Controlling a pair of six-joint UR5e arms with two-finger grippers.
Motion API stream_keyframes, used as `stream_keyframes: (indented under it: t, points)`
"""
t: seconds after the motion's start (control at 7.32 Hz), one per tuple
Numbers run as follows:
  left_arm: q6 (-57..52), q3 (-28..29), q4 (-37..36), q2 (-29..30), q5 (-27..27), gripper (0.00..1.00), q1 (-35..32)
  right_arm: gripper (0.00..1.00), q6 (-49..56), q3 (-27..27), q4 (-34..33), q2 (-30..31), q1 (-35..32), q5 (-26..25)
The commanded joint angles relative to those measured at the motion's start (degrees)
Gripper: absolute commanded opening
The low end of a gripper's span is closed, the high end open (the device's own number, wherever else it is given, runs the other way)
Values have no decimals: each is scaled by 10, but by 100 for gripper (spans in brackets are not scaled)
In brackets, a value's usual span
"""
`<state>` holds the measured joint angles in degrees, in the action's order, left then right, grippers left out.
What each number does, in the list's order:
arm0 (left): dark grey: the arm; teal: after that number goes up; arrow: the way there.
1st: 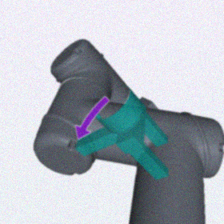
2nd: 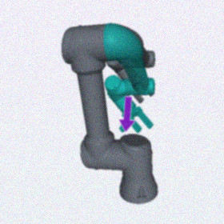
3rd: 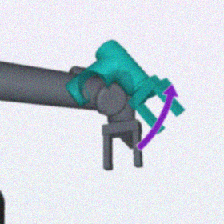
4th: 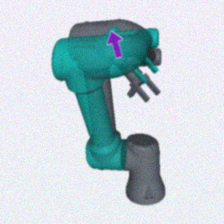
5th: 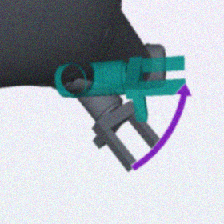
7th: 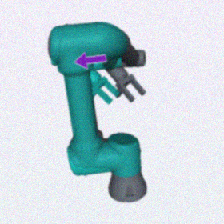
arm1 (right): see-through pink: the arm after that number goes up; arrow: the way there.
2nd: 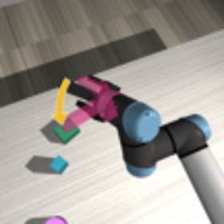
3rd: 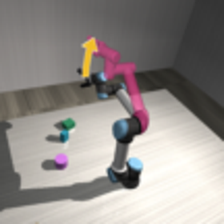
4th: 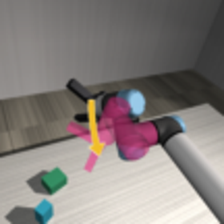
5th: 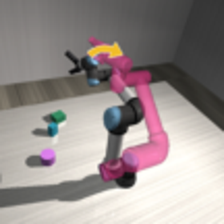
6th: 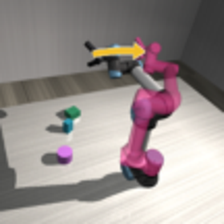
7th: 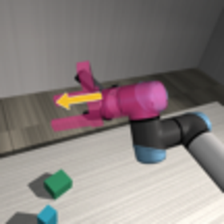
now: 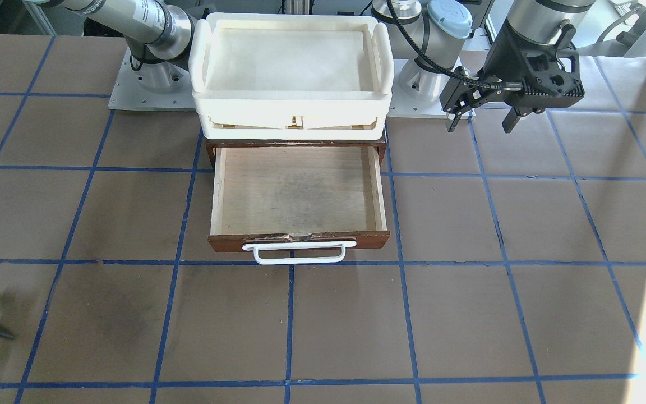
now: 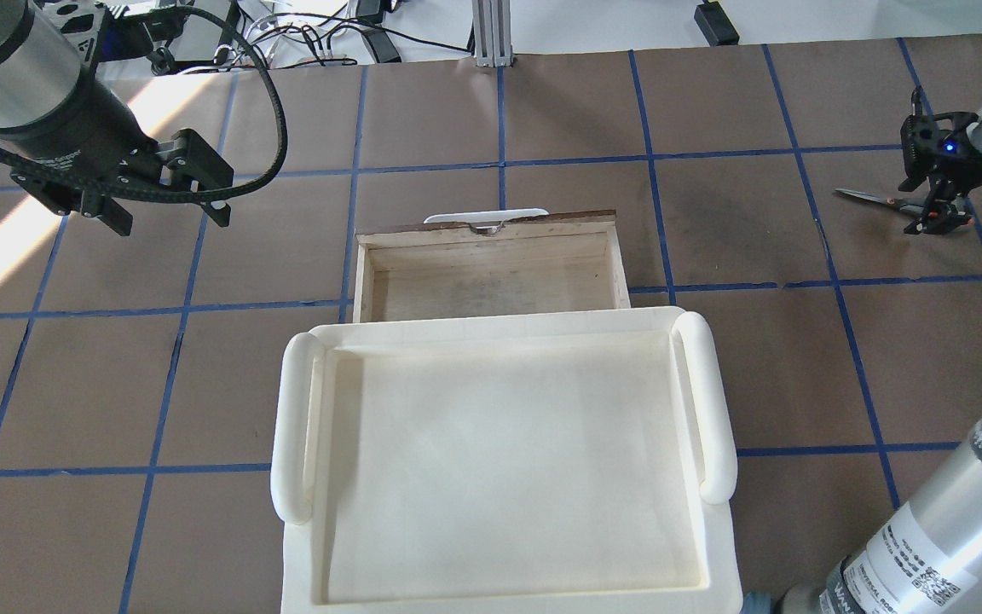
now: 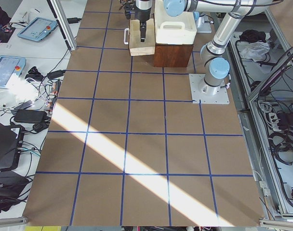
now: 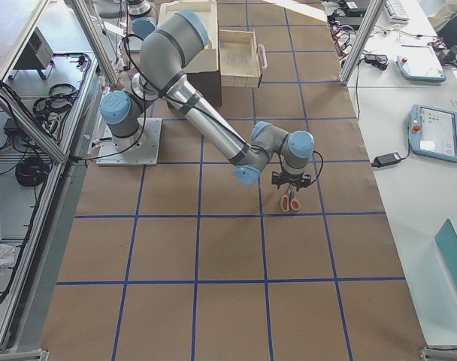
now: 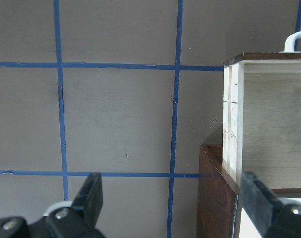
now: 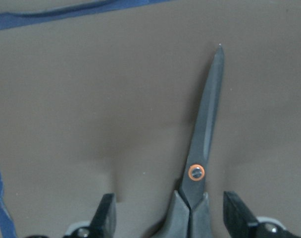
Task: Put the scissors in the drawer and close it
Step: 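Lower the right gripper over the scissors and close on the handles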
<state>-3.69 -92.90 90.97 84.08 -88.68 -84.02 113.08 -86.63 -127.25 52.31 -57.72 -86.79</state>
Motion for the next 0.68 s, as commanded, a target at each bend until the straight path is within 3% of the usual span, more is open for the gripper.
stream_keyframes:
  t: [0.0,0.27,0.55]
  points:
    - [1,0,0,1,1,100,0,81,2,7,0,-7,1,-2]
    - [0,0,0,0,0,100,0,79,1,7,0,-13,1,-2]
    - [0,0,-3,0,2,100,0,66,-2,8,0,-13,1,-8]
